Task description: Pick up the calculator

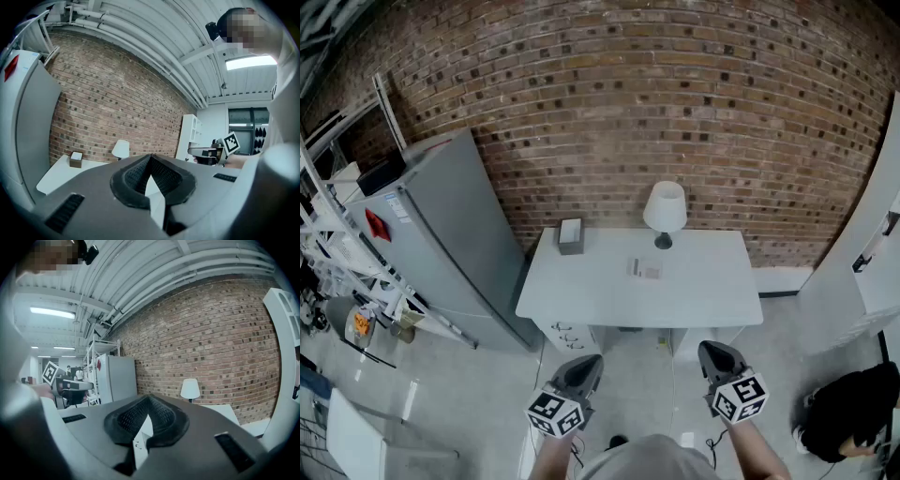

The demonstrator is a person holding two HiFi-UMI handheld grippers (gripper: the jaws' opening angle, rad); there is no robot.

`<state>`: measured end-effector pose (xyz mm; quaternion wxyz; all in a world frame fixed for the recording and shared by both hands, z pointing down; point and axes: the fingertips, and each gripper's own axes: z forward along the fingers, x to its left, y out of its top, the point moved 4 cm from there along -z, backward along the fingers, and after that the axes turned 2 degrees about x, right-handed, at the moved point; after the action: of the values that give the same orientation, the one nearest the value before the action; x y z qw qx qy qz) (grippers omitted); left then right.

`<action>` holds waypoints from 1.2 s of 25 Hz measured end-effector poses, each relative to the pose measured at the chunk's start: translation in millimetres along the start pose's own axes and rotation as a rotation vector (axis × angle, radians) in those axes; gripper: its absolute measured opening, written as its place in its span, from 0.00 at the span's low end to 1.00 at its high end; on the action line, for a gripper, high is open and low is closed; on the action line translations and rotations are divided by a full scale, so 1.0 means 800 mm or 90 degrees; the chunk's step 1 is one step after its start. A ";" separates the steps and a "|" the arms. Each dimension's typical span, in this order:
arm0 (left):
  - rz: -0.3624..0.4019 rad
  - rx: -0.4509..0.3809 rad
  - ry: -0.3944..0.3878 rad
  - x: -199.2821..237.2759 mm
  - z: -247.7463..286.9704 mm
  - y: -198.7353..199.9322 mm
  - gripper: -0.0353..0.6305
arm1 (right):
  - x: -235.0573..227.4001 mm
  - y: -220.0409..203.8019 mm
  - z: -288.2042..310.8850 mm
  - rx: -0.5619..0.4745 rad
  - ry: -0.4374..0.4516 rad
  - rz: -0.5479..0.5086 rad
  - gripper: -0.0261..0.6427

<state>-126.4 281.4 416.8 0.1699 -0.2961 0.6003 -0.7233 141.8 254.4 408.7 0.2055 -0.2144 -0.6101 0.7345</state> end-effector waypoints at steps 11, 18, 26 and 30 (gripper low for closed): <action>0.000 -0.001 0.002 0.001 0.004 0.000 0.07 | 0.001 0.005 0.001 -0.003 0.011 -0.009 0.06; -0.007 0.007 -0.003 -0.003 0.005 -0.003 0.07 | 0.000 -0.001 0.000 0.000 0.002 0.015 0.06; -0.015 0.008 0.000 0.006 -0.002 -0.010 0.13 | 0.008 -0.010 0.001 -0.002 0.002 0.024 0.06; -0.024 0.006 -0.011 0.011 -0.006 -0.012 0.17 | 0.017 -0.012 0.004 0.000 -0.001 0.025 0.06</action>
<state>-135.1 281.9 427.6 0.1625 -0.3128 0.5896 -0.7267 129.4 260.9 417.6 0.1909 -0.2259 -0.6058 0.7386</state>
